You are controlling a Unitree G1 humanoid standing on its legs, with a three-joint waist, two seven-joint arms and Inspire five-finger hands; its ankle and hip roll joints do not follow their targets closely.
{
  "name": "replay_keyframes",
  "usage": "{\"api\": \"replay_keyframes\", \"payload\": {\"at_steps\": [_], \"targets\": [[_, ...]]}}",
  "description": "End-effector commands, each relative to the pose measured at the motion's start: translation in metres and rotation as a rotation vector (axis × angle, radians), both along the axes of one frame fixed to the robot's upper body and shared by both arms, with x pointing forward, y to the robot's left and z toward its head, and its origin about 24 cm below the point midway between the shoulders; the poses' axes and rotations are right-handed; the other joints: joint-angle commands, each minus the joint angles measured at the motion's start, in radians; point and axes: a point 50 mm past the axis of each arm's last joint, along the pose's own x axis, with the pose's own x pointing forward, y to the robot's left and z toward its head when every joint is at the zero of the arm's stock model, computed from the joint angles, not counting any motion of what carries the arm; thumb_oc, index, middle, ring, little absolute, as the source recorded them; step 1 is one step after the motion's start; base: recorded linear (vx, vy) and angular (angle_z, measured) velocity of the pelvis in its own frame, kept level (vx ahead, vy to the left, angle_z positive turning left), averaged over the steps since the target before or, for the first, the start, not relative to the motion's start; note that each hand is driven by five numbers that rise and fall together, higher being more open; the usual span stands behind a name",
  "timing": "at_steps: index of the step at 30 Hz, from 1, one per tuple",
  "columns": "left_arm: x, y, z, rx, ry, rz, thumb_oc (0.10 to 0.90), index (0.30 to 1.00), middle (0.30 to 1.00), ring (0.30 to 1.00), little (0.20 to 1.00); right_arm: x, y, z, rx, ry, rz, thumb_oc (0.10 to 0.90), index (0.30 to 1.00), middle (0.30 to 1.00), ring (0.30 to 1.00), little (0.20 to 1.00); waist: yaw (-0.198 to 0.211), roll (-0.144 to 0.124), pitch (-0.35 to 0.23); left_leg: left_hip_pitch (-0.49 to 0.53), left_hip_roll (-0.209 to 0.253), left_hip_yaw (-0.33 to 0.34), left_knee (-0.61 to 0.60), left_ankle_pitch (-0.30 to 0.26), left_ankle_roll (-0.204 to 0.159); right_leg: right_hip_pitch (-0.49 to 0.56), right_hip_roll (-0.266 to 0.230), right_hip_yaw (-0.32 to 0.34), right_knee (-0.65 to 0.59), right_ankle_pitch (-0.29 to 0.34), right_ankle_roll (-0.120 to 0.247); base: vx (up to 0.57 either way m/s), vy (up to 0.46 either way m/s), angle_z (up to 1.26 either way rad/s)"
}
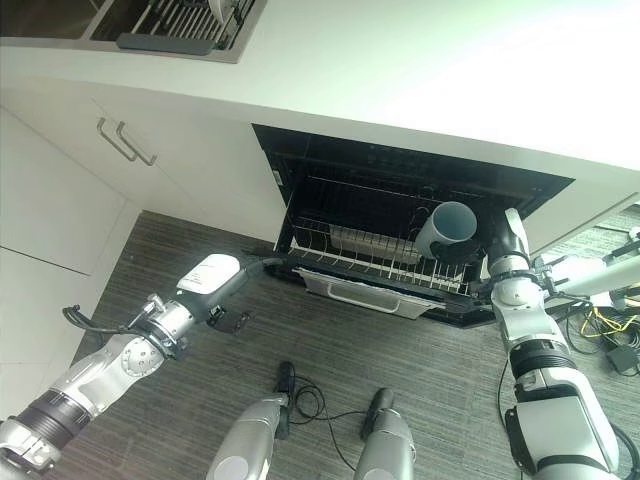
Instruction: Place the dishes in the dishwasher.
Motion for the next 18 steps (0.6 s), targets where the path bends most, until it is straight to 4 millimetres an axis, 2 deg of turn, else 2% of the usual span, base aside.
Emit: {"api": "replay_keyframes", "payload": {"at_steps": [1,7,18], "targets": [[0.006,-0.004,0.045,-0.075,-0.176,-0.050,0.800,0.900,0.900,0.900,0.900,0.005,-0.008,0.023,0.014,-0.064,0.002,0.400,0.300,0.300,0.300,0.300,0.012,-0.023,-0.039,0.000,0.005,0.074,0.111,-0.196,0.010,0.050,0.020,0.104,-0.126,0.010,0.071,0.00,0.000,0.00],[0.008,-0.007,0.056,-0.090,-0.233,-0.076,0.800,0.900,0.900,0.900,0.900,0.006,-0.006,0.018,0.031,-0.032,0.039,0.400,0.300,0.300,0.300,0.300,0.011,-0.016,-0.022,-0.012,-0.001,0.069,0.111,-0.194,0.011,0.039,0.024,0.105,-0.126,0.012,0.067,0.00,-0.005,0.00],[0.012,-0.010,0.063,-0.086,-0.267,-0.104,0.800,0.900,0.900,0.900,0.900,0.021,0.025,0.026,0.010,-0.036,0.185,0.400,0.300,0.300,0.300,0.300,0.015,-0.016,0.001,-0.028,-0.002,0.071,0.111,-0.190,0.013,0.023,0.027,0.104,-0.126,0.020,0.067,-0.01,-0.007,0.00]]}}
